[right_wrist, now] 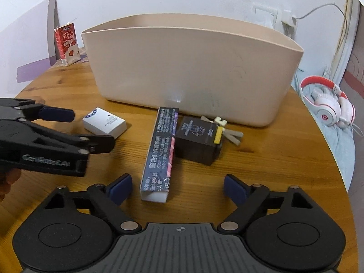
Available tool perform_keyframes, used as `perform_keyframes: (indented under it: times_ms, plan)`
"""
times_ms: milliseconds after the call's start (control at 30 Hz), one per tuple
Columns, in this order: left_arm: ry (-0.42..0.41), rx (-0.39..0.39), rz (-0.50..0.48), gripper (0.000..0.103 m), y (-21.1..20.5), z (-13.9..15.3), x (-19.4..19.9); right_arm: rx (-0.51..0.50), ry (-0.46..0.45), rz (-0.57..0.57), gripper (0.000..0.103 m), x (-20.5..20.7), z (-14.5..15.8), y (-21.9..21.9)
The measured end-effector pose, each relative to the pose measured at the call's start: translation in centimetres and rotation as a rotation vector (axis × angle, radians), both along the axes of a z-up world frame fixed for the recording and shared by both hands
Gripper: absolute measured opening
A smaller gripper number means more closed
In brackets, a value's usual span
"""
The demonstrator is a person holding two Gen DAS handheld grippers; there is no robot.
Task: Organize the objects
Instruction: 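Grasp the white card box with the left gripper while the right grasps the long dark box, then lift both boxes over the beige bin and open both grippers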
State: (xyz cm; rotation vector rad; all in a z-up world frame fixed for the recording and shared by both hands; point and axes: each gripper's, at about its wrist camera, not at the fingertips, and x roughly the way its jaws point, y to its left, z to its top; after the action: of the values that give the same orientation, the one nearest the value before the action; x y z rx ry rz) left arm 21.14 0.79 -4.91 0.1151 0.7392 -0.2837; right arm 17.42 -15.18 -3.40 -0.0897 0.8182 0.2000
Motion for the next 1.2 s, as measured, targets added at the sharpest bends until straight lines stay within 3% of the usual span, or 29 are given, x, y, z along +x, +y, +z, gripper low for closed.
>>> perform_keyframes:
  times_ms: [33,67,100,133,167,433,1200]
  plan:
    - [0.005,0.004,0.003,0.070,-0.1,-0.1,0.1,-0.001,-0.006,0.004,0.076,0.0,0.1,0.0]
    - [0.005,0.010,0.008,0.068,-0.2,-0.1,0.2,0.001,-0.011,0.008,0.066,-0.1,0.1,0.0]
    - [0.003,0.011,0.012,0.060,-0.2,0.0,0.2,0.001,-0.016,0.009,0.054,-0.1,0.2,0.0]
    - [0.005,0.001,0.010,0.060,-0.2,0.1,0.2,0.003,-0.020,0.009,0.047,-0.2,0.3,0.0]
    - [0.009,0.000,0.011,0.060,-0.2,0.2,0.1,0.005,-0.021,0.011,0.028,-0.2,0.4,0.0]
    - [0.017,-0.002,0.019,0.059,0.2,0.7,-0.8,0.018,-0.017,0.040,0.022,-1.1,0.8,0.0]
    - [-0.096,-0.019,0.024,0.059,0.5,6.5,-6.2,0.066,-0.144,0.045,0.022,-7.0,5.8,-2.3]
